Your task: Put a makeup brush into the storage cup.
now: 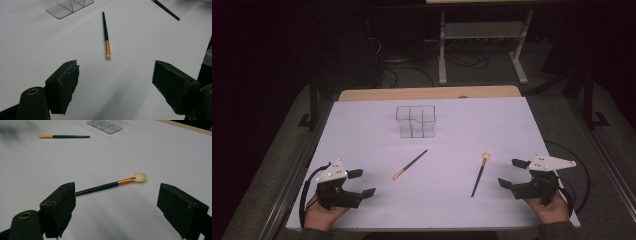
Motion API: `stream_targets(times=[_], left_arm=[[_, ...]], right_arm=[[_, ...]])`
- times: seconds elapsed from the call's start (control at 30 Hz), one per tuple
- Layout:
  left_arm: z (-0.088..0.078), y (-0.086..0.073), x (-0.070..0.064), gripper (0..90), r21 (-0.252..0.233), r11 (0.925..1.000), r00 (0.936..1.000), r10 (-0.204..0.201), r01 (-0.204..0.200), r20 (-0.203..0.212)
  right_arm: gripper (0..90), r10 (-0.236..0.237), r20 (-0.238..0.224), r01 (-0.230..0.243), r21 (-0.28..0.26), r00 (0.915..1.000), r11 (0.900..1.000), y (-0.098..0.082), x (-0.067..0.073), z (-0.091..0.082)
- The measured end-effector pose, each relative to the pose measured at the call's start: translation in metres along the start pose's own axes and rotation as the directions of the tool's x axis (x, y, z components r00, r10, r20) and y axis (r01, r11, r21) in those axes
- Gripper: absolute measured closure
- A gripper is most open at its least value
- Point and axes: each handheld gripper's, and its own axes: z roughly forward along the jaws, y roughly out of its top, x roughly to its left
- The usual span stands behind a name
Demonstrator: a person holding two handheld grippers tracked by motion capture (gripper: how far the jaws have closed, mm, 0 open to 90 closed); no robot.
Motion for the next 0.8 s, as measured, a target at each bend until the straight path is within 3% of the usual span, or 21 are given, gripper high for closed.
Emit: stream_targets(times=[0.1,0.43,0.67,0.8], left_arm=[[0.003,0.006,0.000,21.2,0.006,0.9999,0.9999,0.011,-0.011,0.007],[0.018,0.023,0.006,21.4,0.028,0.9993,0.9989,-0.025,0.024,0.040],[0.024,0.040,0.009,24.1,0.055,0.9984,0.9993,0.011,-0.013,0.036],[0.028,0.045,0.011,24.6,0.056,0.9984,0.9990,-0.005,0.002,0.045]], right_arm=[[14.3,-0.004,0.002,0.004,-0.003,1.0000,1.000,0.001,0.000,-0.001],[13.8,-0.006,0.001,0.006,-0.003,1.0000,1.000,0.002,-0.001,-0.001],[13.8,-0.006,0.003,0.006,0.000,1.0000,1.000,0.002,-0.001,-0.002],[13.8,-0.008,-0.001,0.008,0.005,1.0000,1.000,0.002,-0.001,-0.001]])
